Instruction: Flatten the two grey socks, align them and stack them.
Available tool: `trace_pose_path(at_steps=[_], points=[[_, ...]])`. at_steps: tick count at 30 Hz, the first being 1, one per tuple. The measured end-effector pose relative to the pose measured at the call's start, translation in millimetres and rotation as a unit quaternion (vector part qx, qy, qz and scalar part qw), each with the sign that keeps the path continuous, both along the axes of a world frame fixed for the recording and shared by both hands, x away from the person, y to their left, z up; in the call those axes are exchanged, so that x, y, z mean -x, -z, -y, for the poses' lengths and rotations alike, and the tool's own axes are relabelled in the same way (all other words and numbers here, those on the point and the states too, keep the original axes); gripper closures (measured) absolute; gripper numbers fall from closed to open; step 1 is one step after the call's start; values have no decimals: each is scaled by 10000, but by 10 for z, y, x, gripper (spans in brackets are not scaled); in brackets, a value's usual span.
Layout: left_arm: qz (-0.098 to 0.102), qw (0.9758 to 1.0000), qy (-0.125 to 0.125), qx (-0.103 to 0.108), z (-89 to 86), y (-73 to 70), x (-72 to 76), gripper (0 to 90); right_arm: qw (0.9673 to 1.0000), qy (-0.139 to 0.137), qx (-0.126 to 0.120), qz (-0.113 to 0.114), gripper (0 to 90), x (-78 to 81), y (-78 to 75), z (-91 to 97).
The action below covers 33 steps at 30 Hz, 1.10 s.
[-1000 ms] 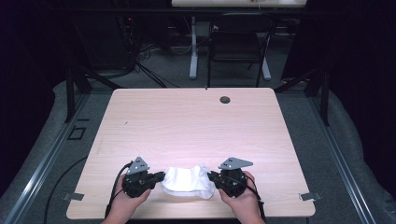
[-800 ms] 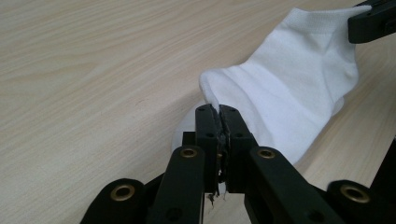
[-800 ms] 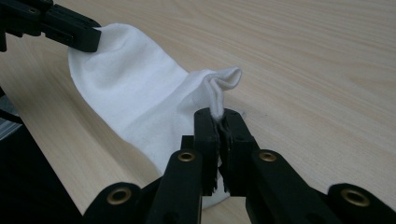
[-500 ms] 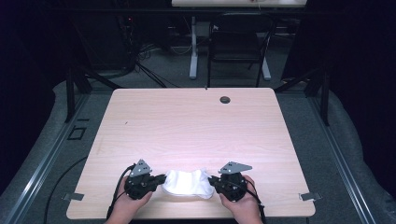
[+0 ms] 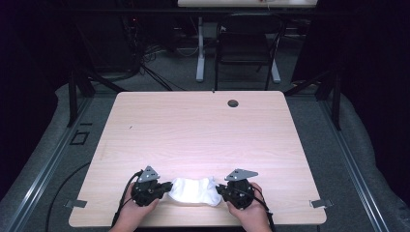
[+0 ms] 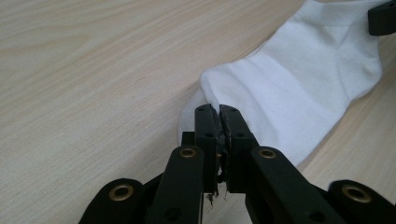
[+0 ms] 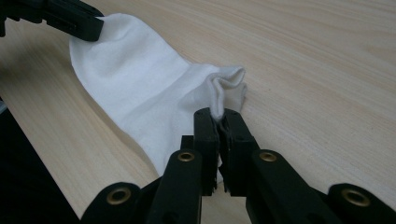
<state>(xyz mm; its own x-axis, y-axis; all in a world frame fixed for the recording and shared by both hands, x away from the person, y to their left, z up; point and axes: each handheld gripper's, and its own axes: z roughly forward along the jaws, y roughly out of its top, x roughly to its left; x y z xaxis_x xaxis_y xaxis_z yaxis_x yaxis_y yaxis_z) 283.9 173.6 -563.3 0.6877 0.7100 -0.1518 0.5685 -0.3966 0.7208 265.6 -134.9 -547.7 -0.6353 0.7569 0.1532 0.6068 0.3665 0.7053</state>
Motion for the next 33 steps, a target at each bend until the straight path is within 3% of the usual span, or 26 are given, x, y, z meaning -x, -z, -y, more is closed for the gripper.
trace_pose_path(at_steps=[20, 25, 29, 33], points=[[-75, 9999, -13, -136, 27, 86, -18, 835, 9998, 112, 89, -171, 856, -71, 116, 51], [-36, 9999, 0, -139, 12, 80, -24, 785, 9997, 120, 104, -184, 835, -76, 132, 41], [128, 9999, 49, -50, 14, 3, 11, 731, 9998, 193, 4, -64, 763, -71, 98, 66], [307, 9995, 96, 25, 24, -74, 56, 699, 9994, 219, -152, 199, 726, -41, 24, 88]])
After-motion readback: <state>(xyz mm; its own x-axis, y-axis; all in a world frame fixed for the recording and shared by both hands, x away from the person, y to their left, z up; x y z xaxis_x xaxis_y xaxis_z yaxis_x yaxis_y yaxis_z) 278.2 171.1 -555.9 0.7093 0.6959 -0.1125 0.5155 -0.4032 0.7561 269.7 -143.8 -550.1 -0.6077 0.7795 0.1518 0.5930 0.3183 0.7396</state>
